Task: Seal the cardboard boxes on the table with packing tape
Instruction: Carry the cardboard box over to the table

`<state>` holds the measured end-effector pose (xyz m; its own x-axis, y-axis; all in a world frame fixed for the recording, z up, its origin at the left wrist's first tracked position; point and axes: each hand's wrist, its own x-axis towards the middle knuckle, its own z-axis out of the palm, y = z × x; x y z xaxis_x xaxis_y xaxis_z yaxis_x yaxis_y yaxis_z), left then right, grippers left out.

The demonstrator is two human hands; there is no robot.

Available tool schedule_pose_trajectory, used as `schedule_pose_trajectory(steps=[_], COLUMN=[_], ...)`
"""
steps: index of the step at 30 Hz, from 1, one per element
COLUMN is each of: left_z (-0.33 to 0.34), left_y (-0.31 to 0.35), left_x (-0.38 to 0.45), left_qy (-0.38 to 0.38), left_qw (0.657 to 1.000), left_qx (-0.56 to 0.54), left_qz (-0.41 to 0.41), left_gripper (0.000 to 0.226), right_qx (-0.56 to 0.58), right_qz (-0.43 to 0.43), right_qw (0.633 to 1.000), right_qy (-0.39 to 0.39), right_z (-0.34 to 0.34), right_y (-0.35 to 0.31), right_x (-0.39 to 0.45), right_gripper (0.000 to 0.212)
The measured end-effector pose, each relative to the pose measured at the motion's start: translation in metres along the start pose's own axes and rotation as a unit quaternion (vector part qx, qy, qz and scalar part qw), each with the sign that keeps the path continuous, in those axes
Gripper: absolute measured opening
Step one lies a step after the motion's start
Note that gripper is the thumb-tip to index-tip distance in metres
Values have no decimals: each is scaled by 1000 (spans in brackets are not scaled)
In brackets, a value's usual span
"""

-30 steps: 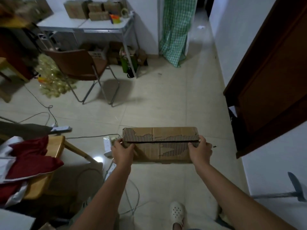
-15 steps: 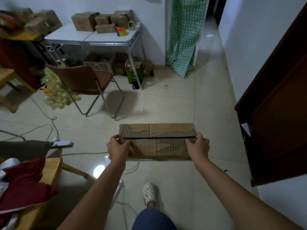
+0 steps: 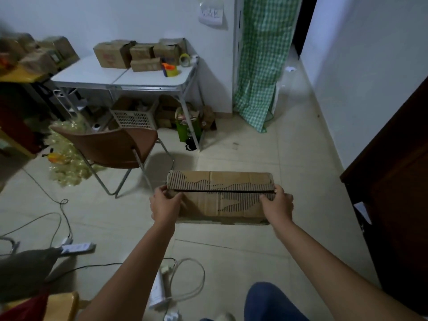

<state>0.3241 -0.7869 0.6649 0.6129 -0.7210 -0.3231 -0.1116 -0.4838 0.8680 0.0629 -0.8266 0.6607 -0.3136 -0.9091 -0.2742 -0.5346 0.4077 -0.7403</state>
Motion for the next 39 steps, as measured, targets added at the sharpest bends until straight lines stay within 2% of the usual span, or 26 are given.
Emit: schedule_pose_trajectory(steps=[5, 20, 27, 39], left_z=[9, 77, 71, 23], left_y=[29, 168, 199, 267], left_x=[74, 362, 477, 724], left_qy=[-6, 92, 113, 91], left_qw=[999, 995, 993, 996], left_qx=[-34, -21, -26, -2], left_qz=[-18, -30, -32, -5], left_gripper=[50, 53, 52, 49], right_qx=[-13, -35, -42, -44], right_qz=[-8, -60, -73, -69], right_qw=[1000, 995, 991, 993], right_qy=[-6, -70, -100, -86], right_z=[38, 139, 201, 352], right_y=[-53, -268, -347, -509], right_x=[69, 341, 413, 517], right_gripper=[48, 49, 53, 52])
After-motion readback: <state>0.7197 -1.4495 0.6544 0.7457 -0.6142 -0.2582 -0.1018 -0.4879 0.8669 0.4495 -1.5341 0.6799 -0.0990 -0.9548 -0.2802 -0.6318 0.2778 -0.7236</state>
